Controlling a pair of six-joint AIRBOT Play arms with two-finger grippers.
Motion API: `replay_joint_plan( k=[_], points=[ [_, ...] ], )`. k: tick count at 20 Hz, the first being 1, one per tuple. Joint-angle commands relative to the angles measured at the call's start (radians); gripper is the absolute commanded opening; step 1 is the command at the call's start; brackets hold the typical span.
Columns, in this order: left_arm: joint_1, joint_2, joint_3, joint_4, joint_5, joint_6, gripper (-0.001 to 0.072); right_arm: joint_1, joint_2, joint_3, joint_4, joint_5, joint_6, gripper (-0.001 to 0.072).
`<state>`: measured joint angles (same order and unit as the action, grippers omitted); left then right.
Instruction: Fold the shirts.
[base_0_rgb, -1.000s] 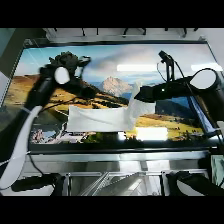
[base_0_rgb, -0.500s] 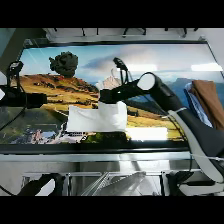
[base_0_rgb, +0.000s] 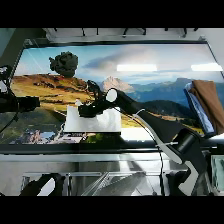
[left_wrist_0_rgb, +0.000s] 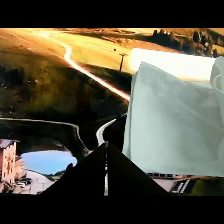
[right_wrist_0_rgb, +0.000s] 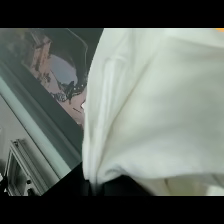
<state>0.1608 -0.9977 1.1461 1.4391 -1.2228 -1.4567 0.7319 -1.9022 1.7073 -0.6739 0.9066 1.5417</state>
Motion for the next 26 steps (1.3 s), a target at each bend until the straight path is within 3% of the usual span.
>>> replay_joint_plan(
  k=[1,2,4,6,8,11,13,17,19,22,26],
  points=[
    [0.003,0.002,-0.002,0.0,-0.006,0.001,0.0015,0.035,-0.069,0.01,0.065,-0.125,-0.029,0.0028],
    [0.003,0.003,-0.002,0.0,-0.01,0.001,0.0016,0.037,-0.08,0.01,0.132,-0.156,-0.058,0.0105],
    [0.003,0.003,-0.002,-0.001,-0.01,0.001,0.0016,0.031,-0.091,0.01,0.288,-0.165,-0.14,0.072],
    [0.003,0.002,-0.002,-0.001,-0.007,0.001,0.0016,0.002,-0.074,0.011,0.409,-0.111,-0.252,0.0707],
    [0.003,0.002,-0.002,-0.001,-0.008,0.001,0.0015,-0.07,-0.025,0.011,0.367,0.024,-0.246,0.0706],
    [0.003,0.003,-0.002,-0.004,-0.009,0.0,0.0016,-0.204,0.089,-0.001,0.053,0.278,-0.123,0.0702],
    [0.003,0.003,-0.002,-0.029,-0.012,0.001,0.0016,-0.294,0.209,-0.076,-0.105,0.365,-0.079,0.0702],
    [-0.018,0.002,-0.002,-0.028,-0.014,0.001,0.0016,-0.481,0.453,-0.432,-0.179,0.293,-0.09,0.0702],
    [-0.037,-0.006,-0.002,-0.029,-0.012,0.0,0.0016,-0.544,0.483,-0.585,-0.177,0.22,-0.095,0.0703],
    [-0.082,-0.031,-0.002,-0.028,-0.028,-0.003,0.0016,-0.554,0.413,-0.681,-0.095,0.132,-0.183,0.0702],
    [-0.13,-0.06,-0.002,-0.027,-0.047,-0.017,0.0016,-0.52,0.243,-0.681,0.137,0.068,-0.313,0.0702]
  ],
)
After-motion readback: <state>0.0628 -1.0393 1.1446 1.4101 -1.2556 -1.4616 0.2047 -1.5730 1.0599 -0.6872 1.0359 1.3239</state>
